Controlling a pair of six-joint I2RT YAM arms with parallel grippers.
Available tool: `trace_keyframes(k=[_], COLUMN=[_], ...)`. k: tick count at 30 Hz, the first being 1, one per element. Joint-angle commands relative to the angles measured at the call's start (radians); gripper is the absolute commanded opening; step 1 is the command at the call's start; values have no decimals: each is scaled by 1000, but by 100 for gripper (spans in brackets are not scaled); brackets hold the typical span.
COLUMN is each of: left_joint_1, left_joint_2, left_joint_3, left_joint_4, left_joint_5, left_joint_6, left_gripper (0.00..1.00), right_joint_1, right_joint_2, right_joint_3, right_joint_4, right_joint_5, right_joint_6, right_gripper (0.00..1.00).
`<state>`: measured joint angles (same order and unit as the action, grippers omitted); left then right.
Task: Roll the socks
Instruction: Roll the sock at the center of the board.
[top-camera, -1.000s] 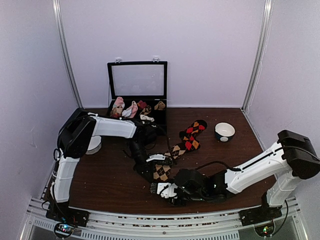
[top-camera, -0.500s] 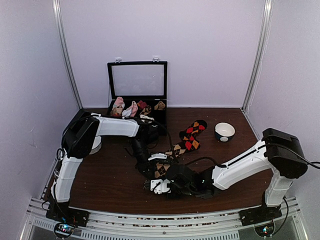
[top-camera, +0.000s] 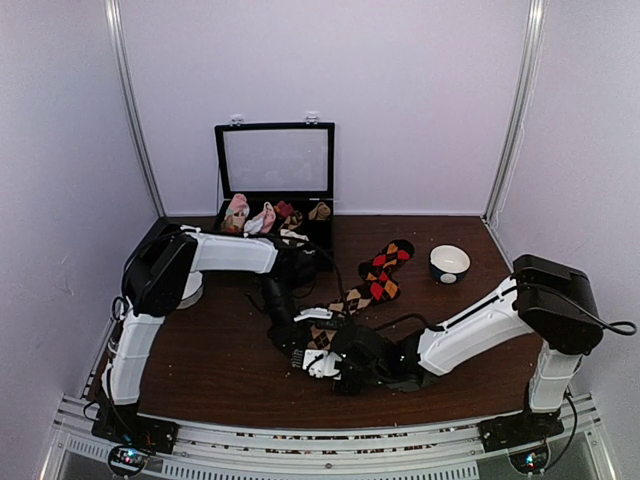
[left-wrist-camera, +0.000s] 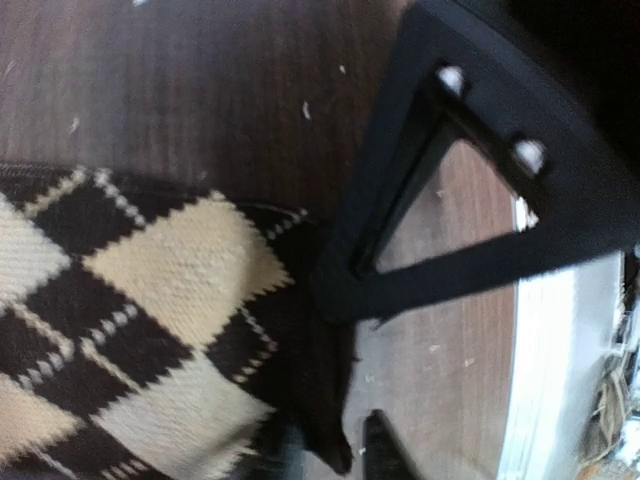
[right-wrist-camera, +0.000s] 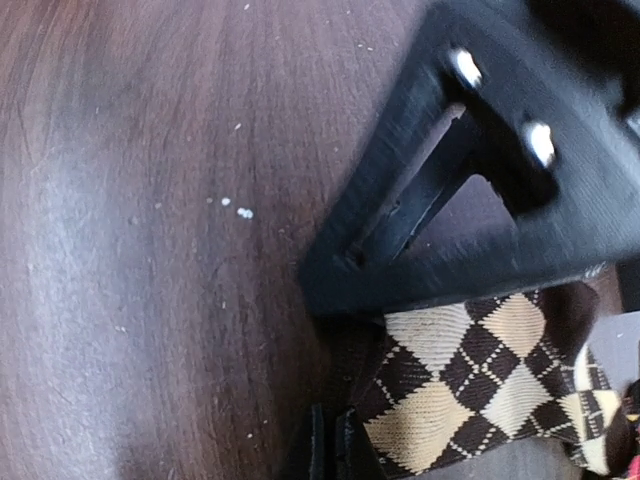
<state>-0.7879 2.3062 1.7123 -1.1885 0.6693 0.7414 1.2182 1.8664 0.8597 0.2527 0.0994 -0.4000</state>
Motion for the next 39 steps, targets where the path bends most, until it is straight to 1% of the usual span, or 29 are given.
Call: trace_keyframes(k=[1, 2, 3, 4, 5, 8, 11, 15, 19, 23, 29, 32, 36, 39], left_joint_1=[40, 52, 68, 82, 95, 120, 118, 92, 18, -39, -103, -113, -113, -114], left_joint_2=[-123, -167, -216, -277, -321, -448, -550, -608, -603, -570, -505, -459, -420, -404], left_joint_3=[-70, -119, -161, -200, -241, -368, -471, -520, -536, -529, -516, -501, -491, -486], left_joint_4=[53, 76, 103, 124, 148, 232, 333, 375, 412, 466, 545, 576, 617, 630], left_joint_5=[-85, -96, -109, -120, -128, -141, -131, -88, -126, -156, -235, -273, -311, -326], left_joint_6=[-11, -15, -14, -12, -7, 8, 21, 44, 86, 114, 176, 198, 210, 215], left_gripper=[41, 51, 55, 67, 73, 76, 76, 74, 68, 64, 53, 46, 41, 37], right_joint_1=[-53, -65, -77, -90, -105, -144, -158, -205, -245, -257, -284, -296, -310, -313], right_joint_2=[7, 1, -10, -20, -27, -36, -24, 18, 43, 75, 115, 120, 126, 133], right_joint_3=[25, 25, 24, 22, 23, 32, 34, 51, 59, 85, 63, 52, 34, 39], right_joint_4=[-38, -46, -53, -55, -56, -72, -67, -54, -42, -97, -44, -26, 6, -2], right_joint_5=[-143, -183, -223, -261, -314, -455, -551, -674, -722, -729, -760, -776, -809, -829], right_joint_6=[182, 217, 258, 303, 346, 480, 585, 755, 892, 950, 1050, 1076, 1115, 1119], right_gripper=[0, 0, 0, 0, 0, 0, 0, 0, 0, 0, 0, 0, 0, 0])
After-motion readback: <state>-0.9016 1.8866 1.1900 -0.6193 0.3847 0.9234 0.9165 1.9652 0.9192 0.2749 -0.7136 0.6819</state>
